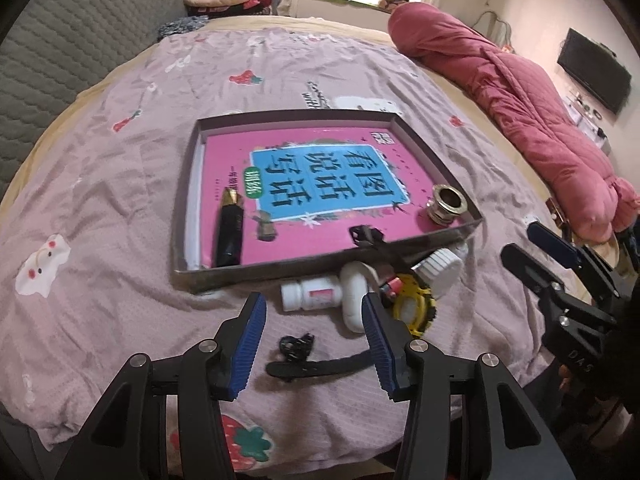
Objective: Organize rigid objects
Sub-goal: 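Withdraw both open tools from the box back toward the remaining objects, then reach the right tool to the white round cap while the left tool reaches the yellow watch, then grasp the white cap with the right tool while the left tool grasps the yellow watch, then lift the white cap with the right tool while the left tool carries the watch over the box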
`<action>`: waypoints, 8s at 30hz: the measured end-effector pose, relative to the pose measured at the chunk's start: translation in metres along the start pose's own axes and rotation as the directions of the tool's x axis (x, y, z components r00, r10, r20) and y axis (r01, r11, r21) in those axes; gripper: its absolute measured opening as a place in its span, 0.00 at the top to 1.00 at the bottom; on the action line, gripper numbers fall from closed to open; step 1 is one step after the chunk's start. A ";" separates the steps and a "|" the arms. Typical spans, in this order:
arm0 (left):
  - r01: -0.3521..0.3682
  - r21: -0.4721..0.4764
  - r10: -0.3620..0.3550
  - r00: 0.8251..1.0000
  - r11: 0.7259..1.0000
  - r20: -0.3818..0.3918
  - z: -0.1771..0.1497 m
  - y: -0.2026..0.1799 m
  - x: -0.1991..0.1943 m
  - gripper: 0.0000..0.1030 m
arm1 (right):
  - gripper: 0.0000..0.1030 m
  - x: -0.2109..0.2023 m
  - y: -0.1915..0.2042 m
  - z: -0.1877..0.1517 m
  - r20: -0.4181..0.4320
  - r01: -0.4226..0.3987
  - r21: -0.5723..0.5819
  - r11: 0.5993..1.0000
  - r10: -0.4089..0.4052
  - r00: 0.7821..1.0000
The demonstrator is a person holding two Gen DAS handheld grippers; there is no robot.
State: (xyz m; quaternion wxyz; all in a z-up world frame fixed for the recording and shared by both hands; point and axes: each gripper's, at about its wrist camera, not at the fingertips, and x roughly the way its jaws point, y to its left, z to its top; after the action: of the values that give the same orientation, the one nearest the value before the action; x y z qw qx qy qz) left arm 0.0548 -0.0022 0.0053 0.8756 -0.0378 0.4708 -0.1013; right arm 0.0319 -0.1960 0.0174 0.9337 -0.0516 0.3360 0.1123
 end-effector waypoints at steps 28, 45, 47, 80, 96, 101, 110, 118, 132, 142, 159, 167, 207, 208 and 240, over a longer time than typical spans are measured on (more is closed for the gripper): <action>0.060 -0.043 -0.061 0.997 0.997 -0.043 0.024 -0.048 0.039 0.50 | 0.47 0.015 -0.004 -0.009 -0.057 0.019 -0.004 1.000 -0.020 0.998; 0.062 -0.161 -0.083 0.988 0.985 -0.129 0.033 -0.045 0.072 0.58 | 0.47 0.021 -0.009 -0.011 -0.072 0.014 0.007 1.000 -0.013 0.997; 0.062 -0.174 -0.085 0.987 0.983 -0.133 0.035 -0.045 0.074 0.60 | 0.47 0.023 -0.008 -0.012 -0.076 0.012 0.006 1.000 -0.011 0.997; 0.138 -0.323 -0.202 0.964 0.936 -0.174 0.041 -0.041 0.103 0.89 | 0.47 0.070 0.001 -0.023 -0.182 -0.091 0.079 0.993 0.104 0.978; 0.138 -0.349 -0.207 0.964 0.927 -0.167 0.038 -0.036 0.105 0.89 | 0.44 0.091 -0.004 -0.024 -0.204 -0.106 0.173 0.979 0.141 0.969; 0.139 -0.348 -0.210 0.962 0.927 -0.176 0.038 -0.035 0.107 0.89 | 0.44 0.099 -0.007 -0.021 -0.218 -0.128 0.199 0.972 0.171 0.961; 0.124 -0.329 -0.195 0.962 0.936 -0.191 0.040 -0.041 0.111 0.88 | 0.47 0.100 -0.007 -0.022 -0.242 -0.118 0.183 0.976 0.161 0.957; 0.136 -0.338 -0.206 0.962 0.931 -0.180 0.040 -0.040 0.110 0.89 | 0.50 0.093 -0.003 -0.020 -0.236 -0.119 0.135 0.984 0.148 0.961; 0.212 -0.285 -0.250 0.963 0.935 -0.103 0.027 -0.034 0.079 0.94 | 0.50 0.074 -0.009 -0.009 -0.146 -0.143 0.134 0.981 0.162 0.976; 0.239 -0.263 -0.264 0.962 0.935 -0.066 0.017 -0.027 0.058 0.97 | 0.50 0.063 -0.007 -0.004 -0.092 -0.158 0.108 0.981 0.168 0.981; 0.293 -0.293 -0.304 0.953 0.910 0.008 0.017 -0.009 0.015 0.98 | 0.50 0.053 -0.005 0.000 -0.039 -0.194 0.101 0.976 0.199 0.979; 0.289 -0.290 -0.286 0.957 0.913 0.054 0.024 0.000 -0.003 0.98 | 0.50 0.045 -0.003 0.002 -0.003 -0.208 0.085 0.974 0.209 0.978; 0.177 -0.136 -0.148 0.969 0.975 0.200 0.032 0.006 -0.040 0.97 | 0.50 0.002 0.025 0.016 0.149 -0.141 -0.065 0.988 0.149 0.978; 0.175 -0.133 -0.146 0.969 0.976 0.200 0.032 0.006 -0.040 0.97 | 0.50 0.002 0.025 0.017 0.149 -0.142 -0.067 0.988 0.151 0.977; 0.203 -0.128 -0.154 0.936 0.971 0.317 0.069 0.018 -0.055 0.97 | 0.50 0.001 0.018 0.032 0.224 -0.111 -0.058 0.992 0.121 0.967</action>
State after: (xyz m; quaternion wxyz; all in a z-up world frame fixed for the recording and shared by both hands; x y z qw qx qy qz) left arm 0.0856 0.0253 0.0859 0.9191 -0.1653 0.3311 -0.1356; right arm 0.0481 -0.1733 0.0406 0.9564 -0.0397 0.2269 0.1794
